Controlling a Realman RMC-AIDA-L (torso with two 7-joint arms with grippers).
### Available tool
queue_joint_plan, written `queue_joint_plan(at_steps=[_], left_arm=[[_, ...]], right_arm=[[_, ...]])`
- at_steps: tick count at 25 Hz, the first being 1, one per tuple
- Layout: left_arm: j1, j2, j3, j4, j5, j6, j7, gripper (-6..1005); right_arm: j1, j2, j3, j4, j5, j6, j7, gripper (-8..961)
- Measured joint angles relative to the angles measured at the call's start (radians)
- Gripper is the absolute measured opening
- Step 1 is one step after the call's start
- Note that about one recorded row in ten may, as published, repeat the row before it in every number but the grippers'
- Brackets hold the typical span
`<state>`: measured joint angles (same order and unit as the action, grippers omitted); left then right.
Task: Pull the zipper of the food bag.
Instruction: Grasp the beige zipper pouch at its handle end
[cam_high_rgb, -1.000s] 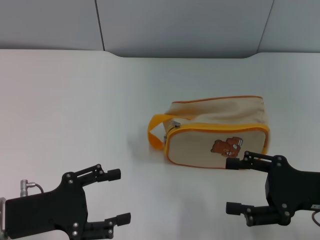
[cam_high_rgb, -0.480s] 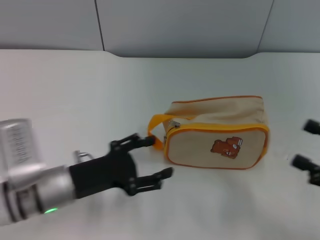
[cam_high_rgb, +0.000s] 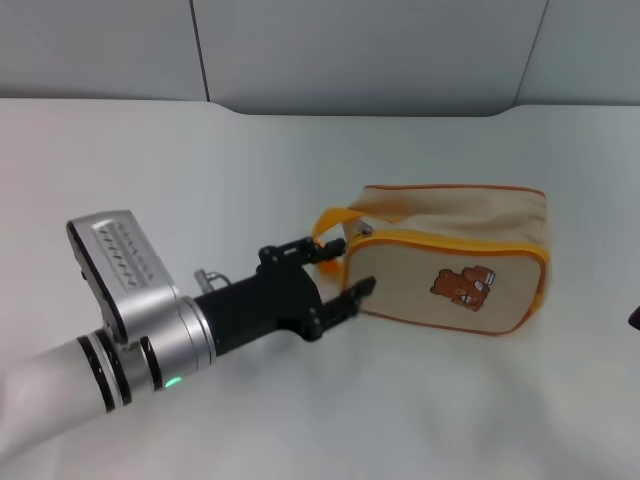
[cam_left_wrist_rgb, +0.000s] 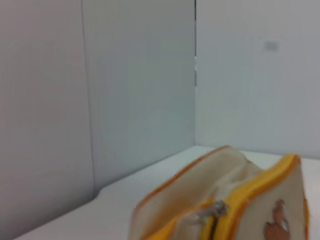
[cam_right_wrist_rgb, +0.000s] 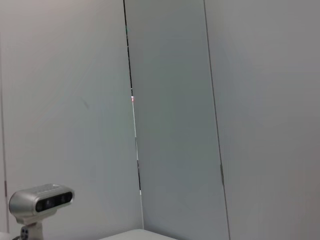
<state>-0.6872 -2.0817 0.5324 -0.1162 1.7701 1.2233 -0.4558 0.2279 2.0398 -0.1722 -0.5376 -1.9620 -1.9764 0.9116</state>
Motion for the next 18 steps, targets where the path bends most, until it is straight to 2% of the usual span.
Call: queue_joint_plan(at_steps=[2,3,7,9,14,18], left_arm=[[-0.001,0.000,-0.008,-0.002,0.000,0.001,0.001,754],[0.005,0.000,-0.062,-0.005,0.002,-0.004,0.006,719],[0.009,0.000,-0.083,-0.005,0.003,-0.009,0.007,582],[0.004,0.000,-0.102,-0.018,0.020,-0.015,0.000,397],[-0.030,0.000,-0.115,-0.058,0.085,-0.055,-0.001,331],[-0.049,0.000,-0.139,-0.075,0.086,-0.101,0.005,278]], right_arm=[[0.002,0.000,0.000,0.003,0.000,-0.002,0.000,835],[0.003,0.000,-0.001,0.004,0.000,-0.005,0.000,836],[0.007,0.000,-0.004,0.003,0.000,-0.007,0.000,837],[0.008,0.000,-0.005,0.001,0.000,-0.008,0.000,837],[0.008,-0.001,-0.007,0.000,0.000,-0.010,0.002,837],[0.008,-0.001,-0.008,-0.001,0.000,-0.010,0.003,836]])
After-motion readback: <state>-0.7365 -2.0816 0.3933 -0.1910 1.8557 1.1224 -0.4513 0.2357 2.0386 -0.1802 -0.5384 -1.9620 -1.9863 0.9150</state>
